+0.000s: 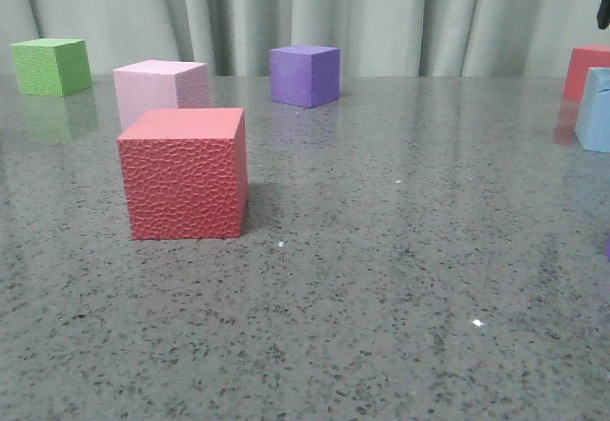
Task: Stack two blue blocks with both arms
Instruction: 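Lower the right gripper and close it on the light blue cube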
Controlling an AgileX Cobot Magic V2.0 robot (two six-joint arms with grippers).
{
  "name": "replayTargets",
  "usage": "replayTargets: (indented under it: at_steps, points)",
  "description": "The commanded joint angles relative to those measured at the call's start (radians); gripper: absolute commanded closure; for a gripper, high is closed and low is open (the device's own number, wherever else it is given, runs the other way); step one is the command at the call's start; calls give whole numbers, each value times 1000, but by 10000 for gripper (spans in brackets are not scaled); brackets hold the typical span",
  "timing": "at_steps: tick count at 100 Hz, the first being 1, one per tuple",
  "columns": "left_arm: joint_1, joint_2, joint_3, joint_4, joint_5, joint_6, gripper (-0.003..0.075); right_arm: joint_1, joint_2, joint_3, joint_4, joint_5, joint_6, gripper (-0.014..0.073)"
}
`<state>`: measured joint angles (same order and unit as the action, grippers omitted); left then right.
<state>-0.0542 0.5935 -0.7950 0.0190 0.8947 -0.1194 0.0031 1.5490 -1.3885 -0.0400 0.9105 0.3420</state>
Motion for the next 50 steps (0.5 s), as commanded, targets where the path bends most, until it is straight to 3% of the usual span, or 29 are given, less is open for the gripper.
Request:
replayTargets:
  at_steps: [1, 50]
  points:
    - [-7, 8, -34, -12, -63, -1, 50, -7, -19, -41, -16, -53, 5, -52]
    - [-7, 8, -34, -12, -63, -1, 50, -3, 97, -53, -14, -72, 23, -52]
